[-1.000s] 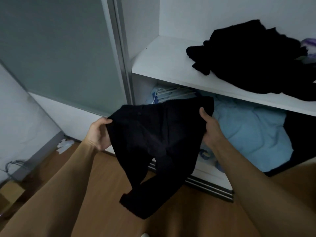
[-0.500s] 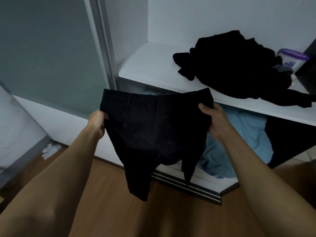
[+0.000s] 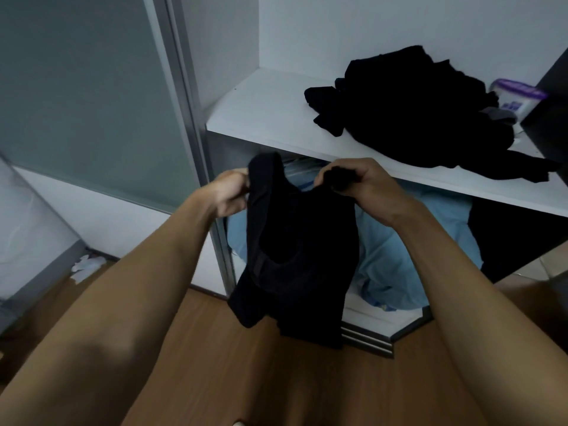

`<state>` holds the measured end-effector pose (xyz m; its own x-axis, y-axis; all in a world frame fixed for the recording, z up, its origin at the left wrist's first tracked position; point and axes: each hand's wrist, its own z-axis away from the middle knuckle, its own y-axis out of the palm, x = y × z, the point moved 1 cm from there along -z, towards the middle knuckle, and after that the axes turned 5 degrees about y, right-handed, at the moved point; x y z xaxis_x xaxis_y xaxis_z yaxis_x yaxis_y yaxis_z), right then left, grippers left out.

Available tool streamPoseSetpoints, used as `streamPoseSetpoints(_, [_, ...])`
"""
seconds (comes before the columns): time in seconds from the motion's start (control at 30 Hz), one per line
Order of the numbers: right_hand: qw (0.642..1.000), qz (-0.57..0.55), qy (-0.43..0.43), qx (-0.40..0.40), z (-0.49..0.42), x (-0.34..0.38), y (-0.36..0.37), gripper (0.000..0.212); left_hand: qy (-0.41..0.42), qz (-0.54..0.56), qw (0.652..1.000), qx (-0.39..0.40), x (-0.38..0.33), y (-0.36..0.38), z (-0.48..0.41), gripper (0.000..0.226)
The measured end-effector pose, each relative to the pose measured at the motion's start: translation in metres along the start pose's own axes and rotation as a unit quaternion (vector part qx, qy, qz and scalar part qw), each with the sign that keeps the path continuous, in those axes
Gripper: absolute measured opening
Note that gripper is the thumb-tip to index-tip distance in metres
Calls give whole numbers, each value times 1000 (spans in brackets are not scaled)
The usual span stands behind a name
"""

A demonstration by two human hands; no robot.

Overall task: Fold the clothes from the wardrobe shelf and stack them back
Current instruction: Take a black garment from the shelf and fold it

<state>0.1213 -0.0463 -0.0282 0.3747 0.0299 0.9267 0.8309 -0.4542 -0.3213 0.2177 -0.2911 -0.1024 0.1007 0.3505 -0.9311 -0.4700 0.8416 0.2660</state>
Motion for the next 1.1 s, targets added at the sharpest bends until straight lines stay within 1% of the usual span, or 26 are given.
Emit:
streamPoseSetpoints(0.03, [1000, 2, -5, -3, 1, 1, 1, 17, 0, 10, 999, 38, -2, 15, 0, 52])
streamPoseSetpoints(0.07, [1000, -3, -8, 5, 3, 2, 1, 19, 3, 27, 998, 60, -5, 27, -1, 46])
streamPoseSetpoints(0.1, [1000, -11, -9, 18, 6, 3, -1, 22, 11, 54, 997, 59, -8, 35, -2, 39])
streamPoseSetpoints(0.13, [999, -23, -9, 31, 10, 6, -3, 26, 23, 93, 995, 40, -12, 38, -3, 32])
streamPoseSetpoints(0.2, [997, -70, 2, 41, 21, 13, -11, 29, 55, 192, 979, -46, -16, 32, -7, 26])
streamPoseSetpoints(0.23, [994, -105, 16, 26, 26, 16, -16, 29, 71, 244, 962, -103, -16, 23, -11, 27])
streamPoseSetpoints(0.3, [984, -169, 34, -40, 34, 18, -26, 29, 91, 338, 913, -212, -12, 2, -15, 31])
streamPoseSetpoints(0.33, [980, -181, 34, -75, 37, 16, -29, 29, 94, 358, 891, -263, -9, -7, -15, 34])
streamPoseSetpoints(0.37, [979, -174, 31, -100, 39, 15, -30, 32, 91, 350, 881, -306, -3, -14, -14, 35])
streamPoseSetpoints(0.4, [981, -153, 26, -114, 40, 14, -29, 37, 81, 321, 882, -336, 2, -18, -12, 35])
streamPoseSetpoints(0.43, [984, -131, 21, -123, 39, 14, -27, 41, 68, 292, 888, -349, 8, -20, -10, 32])
streamPoseSetpoints(0.47, [985, -114, 14, -130, 38, 16, -25, 41, 53, 268, 898, -343, 15, -20, -9, 29])
streamPoseSetpoints(0.5, [986, -96, 7, -138, 35, 17, -24, 37, 34, 245, 915, -318, 24, -18, -10, 26])
streamPoseSetpoints(0.57, [987, -42, -12, -156, 29, 21, -22, 28, -40, 170, 956, -237, 46, -12, -8, 22])
streamPoseSetpoints(0.6, [986, -10, -20, -166, 25, 22, -20, 26, -95, 126, 969, -191, 59, -9, -3, 28])
streamPoseSetpoints(0.63, [984, 17, -26, -177, 23, 23, -18, 27, -148, 94, 974, -145, 73, -8, 3, 36])
streamPoseSetpoints(0.67, [981, 42, -30, -185, 21, 22, -16, 29, -192, 87, 973, -97, 85, -7, 10, 45])
streamPoseSetpoints(0.73, [979, 86, -33, -180, 20, 22, -10, 29, -242, 127, 962, -12, 105, -6, 22, 60])
streamPoseSetpoints(0.83, [981, 124, -28, -145, 23, 18, -1, 34, -249, 217, 941, 70, 116, -8, 32, 82])
streamPoseSetpoints(0.93, [983, 154, -18, -98, 27, 14, 6, 36, -244, 257, 928, 114, 114, -8, 36, 114])
streamPoseSetpoints(1.0, [984, 164, -17, -73, 32, 14, 8, 35, -251, 255, 928, 108, 110, -8, 34, 128])
streamPoseSetpoints(1.03, [984, 165, -15, -61, 34, 15, 10, 38, -261, 231, 933, 90, 107, -8, 32, 129])
streamPoseSetpoints(1.1, [984, 176, -16, -33, 38, 14, 13, 48, -291, 129, 947, 51, 102, -7, 26, 119])
